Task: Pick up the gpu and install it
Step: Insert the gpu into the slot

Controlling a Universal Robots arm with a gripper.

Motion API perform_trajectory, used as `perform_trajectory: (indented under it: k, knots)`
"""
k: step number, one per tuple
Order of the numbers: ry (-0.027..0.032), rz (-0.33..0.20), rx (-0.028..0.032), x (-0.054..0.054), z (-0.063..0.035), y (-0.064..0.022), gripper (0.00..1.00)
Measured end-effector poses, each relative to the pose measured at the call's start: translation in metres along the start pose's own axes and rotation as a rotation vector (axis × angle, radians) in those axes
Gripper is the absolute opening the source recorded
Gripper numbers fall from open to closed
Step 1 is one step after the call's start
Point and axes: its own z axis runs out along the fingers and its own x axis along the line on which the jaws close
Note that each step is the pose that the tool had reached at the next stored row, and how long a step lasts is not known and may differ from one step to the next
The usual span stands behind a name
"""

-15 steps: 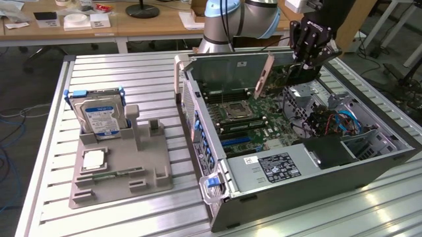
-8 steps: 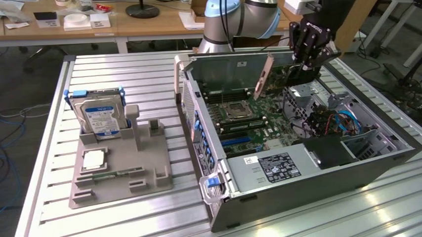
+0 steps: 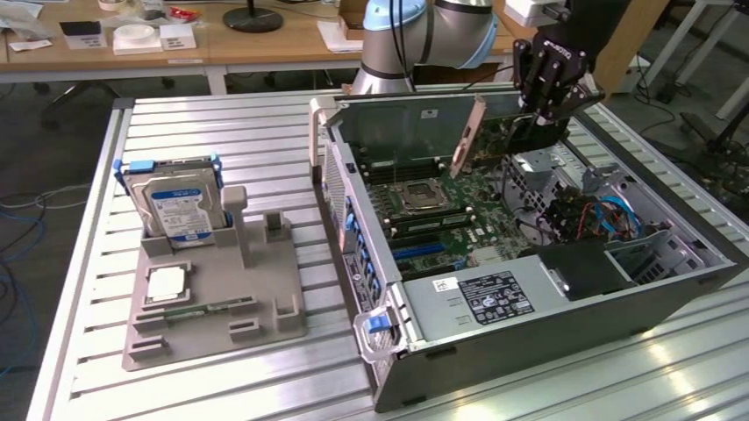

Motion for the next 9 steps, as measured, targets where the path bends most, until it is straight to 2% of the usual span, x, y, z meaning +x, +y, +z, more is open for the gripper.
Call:
perform_trajectory:
  k: [9]
  knots:
    - [-0.0001,0.000,0.0000,0.0019,0.0016,0.0007,0.27]
